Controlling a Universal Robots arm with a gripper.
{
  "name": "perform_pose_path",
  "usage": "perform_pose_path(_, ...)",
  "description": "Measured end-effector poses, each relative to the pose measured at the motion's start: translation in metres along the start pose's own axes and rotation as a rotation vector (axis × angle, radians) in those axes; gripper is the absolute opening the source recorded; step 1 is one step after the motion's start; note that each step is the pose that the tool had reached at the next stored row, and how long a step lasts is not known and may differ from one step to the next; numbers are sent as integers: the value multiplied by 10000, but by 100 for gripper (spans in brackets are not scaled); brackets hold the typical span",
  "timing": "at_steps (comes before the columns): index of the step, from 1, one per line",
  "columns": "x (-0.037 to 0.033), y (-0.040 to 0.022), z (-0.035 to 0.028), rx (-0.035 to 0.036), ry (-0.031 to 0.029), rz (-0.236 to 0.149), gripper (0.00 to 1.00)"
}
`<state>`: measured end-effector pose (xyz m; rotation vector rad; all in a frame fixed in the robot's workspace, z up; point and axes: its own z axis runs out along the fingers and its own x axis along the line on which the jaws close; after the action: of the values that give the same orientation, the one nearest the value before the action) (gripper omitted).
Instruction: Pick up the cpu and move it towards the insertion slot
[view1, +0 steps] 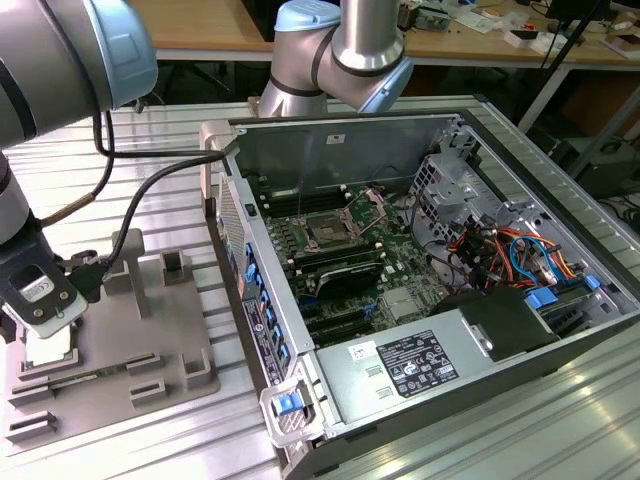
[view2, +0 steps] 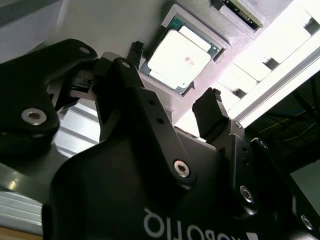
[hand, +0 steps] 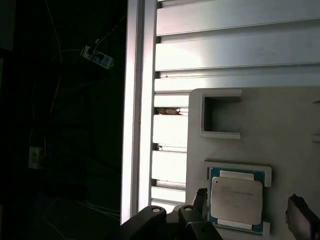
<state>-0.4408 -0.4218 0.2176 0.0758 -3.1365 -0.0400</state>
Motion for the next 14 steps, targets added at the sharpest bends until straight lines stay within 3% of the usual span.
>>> perform_pose_path(7,42,-60,163,-2,3,-2,69)
perform_pose_path(14,43,-63,253,-1,39,6,69)
